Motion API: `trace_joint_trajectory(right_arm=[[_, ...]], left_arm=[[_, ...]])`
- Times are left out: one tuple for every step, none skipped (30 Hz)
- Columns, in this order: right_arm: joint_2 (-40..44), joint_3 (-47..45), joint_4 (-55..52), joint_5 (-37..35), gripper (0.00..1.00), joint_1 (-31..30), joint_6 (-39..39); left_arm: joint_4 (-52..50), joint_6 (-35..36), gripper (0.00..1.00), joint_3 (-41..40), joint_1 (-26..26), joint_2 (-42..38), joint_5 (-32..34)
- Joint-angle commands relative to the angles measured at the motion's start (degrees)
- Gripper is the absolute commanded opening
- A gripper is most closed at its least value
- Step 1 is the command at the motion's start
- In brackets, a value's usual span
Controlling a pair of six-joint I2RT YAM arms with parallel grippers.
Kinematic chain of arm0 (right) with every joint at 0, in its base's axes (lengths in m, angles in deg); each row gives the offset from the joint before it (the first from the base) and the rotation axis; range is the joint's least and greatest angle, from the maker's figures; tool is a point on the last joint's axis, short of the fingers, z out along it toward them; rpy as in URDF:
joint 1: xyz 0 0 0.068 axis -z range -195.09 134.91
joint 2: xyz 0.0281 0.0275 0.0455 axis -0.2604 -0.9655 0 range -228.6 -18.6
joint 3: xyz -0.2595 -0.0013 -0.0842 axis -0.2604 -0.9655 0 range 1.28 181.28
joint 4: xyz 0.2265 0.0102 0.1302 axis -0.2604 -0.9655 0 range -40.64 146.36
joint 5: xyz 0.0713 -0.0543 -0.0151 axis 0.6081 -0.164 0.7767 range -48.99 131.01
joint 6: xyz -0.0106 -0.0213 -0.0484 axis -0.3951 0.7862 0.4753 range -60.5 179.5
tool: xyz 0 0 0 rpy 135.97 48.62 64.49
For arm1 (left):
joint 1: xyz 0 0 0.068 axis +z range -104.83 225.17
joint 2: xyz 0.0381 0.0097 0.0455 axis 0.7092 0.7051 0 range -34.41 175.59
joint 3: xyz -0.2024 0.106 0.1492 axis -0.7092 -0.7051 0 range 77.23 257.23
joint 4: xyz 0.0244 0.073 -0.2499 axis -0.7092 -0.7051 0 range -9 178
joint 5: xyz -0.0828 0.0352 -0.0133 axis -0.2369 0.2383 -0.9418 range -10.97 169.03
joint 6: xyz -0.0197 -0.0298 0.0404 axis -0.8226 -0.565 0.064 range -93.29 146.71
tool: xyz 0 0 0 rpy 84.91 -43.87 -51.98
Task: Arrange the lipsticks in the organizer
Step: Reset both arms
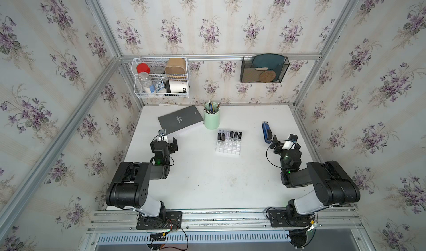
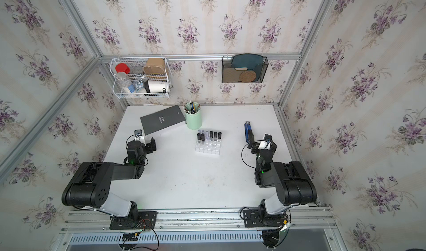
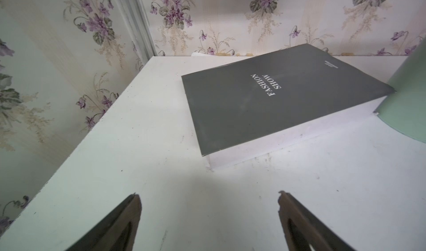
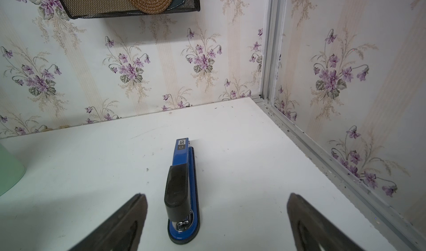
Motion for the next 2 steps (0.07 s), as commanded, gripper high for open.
trace_joint_trajectory(right_arm=[[0.04,0.16,0.55,-0.46,1.0,0.0,-0.07],[0.05,0.16,0.55,-0.46,1.0,-0.01,-0.07]], left_arm=[[1.61,0.94,0.95,0.23,-0.2,-0.12,-0.57],[1.87,0.97,0.95,0.1,-0.21,-0.13,-0.62]])
